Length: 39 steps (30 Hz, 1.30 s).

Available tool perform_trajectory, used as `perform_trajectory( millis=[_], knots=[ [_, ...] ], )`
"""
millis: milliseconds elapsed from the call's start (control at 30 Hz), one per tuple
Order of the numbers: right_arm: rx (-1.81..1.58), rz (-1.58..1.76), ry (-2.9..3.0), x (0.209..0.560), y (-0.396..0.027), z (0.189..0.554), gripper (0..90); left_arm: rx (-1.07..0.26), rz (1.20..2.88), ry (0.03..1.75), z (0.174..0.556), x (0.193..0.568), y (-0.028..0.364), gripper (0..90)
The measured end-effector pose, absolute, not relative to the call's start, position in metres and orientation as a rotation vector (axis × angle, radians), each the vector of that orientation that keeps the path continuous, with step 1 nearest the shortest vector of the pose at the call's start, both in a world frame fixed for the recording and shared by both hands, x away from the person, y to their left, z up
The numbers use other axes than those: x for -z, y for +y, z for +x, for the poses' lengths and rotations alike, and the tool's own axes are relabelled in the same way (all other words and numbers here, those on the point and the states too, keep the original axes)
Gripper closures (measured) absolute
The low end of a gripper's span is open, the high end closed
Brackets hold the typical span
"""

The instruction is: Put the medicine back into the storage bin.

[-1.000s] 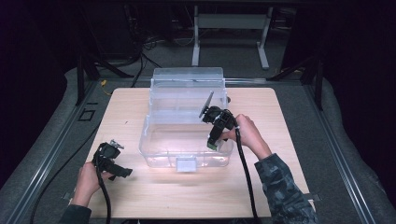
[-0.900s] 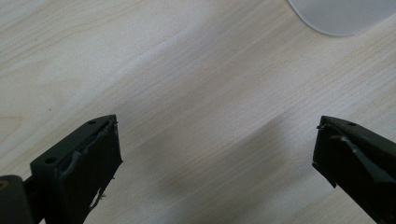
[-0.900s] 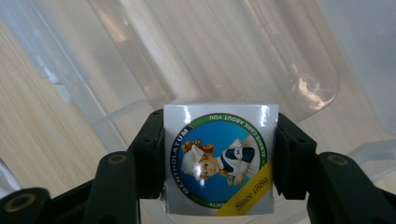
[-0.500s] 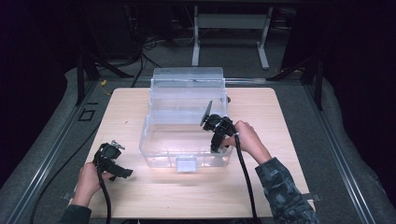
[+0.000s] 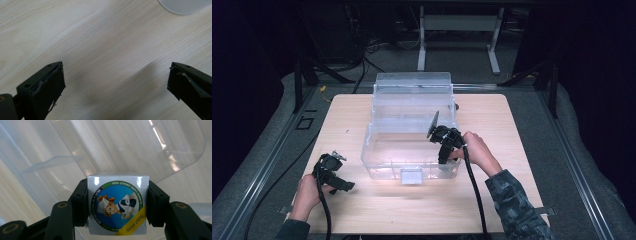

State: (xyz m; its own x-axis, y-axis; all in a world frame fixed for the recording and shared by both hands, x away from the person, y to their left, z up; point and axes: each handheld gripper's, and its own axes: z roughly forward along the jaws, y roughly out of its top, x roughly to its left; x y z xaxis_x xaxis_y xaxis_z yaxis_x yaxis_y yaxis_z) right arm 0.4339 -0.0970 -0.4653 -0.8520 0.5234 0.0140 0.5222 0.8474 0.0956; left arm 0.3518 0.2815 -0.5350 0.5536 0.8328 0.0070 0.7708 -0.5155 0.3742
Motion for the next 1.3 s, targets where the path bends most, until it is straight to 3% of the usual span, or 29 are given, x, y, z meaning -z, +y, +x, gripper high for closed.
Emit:
perform_trajectory(
  millis=[767,1067,1300],
  knots=[
    [-0.157,0.886,3.042,0.473,-0.101,0.436,45.0,-0.264,2.462,1.318,0.351,0.535,0.282,0.8],
    [-0.311,0.907,2.967,0.451,-0.118,0.432,25.2,-0.242,2.404,1.327,0.351,0.529,0.284,0.0],
    [-0.599,0.954,2.898,0.435,-0.134,0.421,14.9,-0.242,2.377,1.328,0.351,0.521,0.286,0.1]
  ],
)
